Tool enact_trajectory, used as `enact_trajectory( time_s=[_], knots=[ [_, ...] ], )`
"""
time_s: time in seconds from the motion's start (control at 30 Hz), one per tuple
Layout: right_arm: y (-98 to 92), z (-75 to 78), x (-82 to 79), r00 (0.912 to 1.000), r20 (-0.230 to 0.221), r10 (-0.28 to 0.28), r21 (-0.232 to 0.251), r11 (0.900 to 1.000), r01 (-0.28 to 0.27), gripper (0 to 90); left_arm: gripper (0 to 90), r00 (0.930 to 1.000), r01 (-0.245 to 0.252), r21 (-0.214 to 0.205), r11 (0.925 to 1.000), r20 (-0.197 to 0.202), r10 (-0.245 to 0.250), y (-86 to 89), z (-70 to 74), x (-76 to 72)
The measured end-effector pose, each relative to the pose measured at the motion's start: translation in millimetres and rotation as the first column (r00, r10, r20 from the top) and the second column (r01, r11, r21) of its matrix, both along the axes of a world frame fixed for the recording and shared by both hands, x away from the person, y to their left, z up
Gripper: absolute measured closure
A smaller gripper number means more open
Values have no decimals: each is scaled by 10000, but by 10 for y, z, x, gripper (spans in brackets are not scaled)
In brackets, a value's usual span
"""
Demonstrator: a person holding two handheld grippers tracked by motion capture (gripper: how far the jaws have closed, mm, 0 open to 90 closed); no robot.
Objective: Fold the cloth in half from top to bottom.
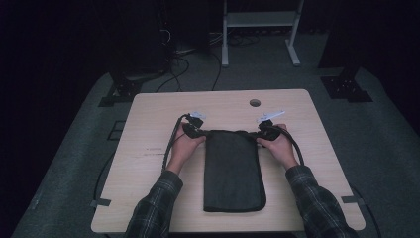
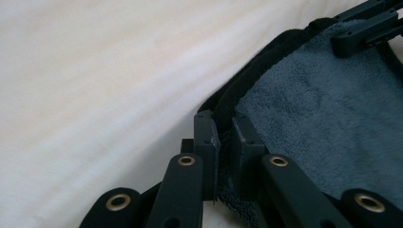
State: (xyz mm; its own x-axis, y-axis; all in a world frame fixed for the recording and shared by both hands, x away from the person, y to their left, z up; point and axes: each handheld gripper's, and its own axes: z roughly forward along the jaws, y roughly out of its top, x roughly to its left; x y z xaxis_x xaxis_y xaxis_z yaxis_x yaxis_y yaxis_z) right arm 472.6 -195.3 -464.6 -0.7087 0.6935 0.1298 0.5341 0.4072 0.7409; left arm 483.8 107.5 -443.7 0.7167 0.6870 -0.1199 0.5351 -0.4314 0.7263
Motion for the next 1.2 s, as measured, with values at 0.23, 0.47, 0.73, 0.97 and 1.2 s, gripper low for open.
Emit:
enact_trajectory(
  time_s=[0.23,0.47,0.73,0.97,1.2],
  knots=[
    [35,408,122,9958,867,-290,494,9985,248,792,828,9924,-232,-343,9991,1204,272,58,431,24],
    [-24,587,28,9913,1319,-9,986,9951,-122,790,828,9864,370,-557,9978,1617,-276,115,552,-132],
    [-130,445,-257,9909,1222,561,1503,9858,-743,786,828,9838,1168,-908,9890,1469,-1027,167,481,-444],
    [-171,339,-510,9879,1195,985,1631,9796,-1174,782,828,9820,1646,-1503,9748,1176,-1477,211,412,-712],
    [-201,228,-719,9879,1007,1180,1847,9735,-1351,780,828,9823,1782,-1759,9682,898,-1644,256,274,-905]
  ],
)
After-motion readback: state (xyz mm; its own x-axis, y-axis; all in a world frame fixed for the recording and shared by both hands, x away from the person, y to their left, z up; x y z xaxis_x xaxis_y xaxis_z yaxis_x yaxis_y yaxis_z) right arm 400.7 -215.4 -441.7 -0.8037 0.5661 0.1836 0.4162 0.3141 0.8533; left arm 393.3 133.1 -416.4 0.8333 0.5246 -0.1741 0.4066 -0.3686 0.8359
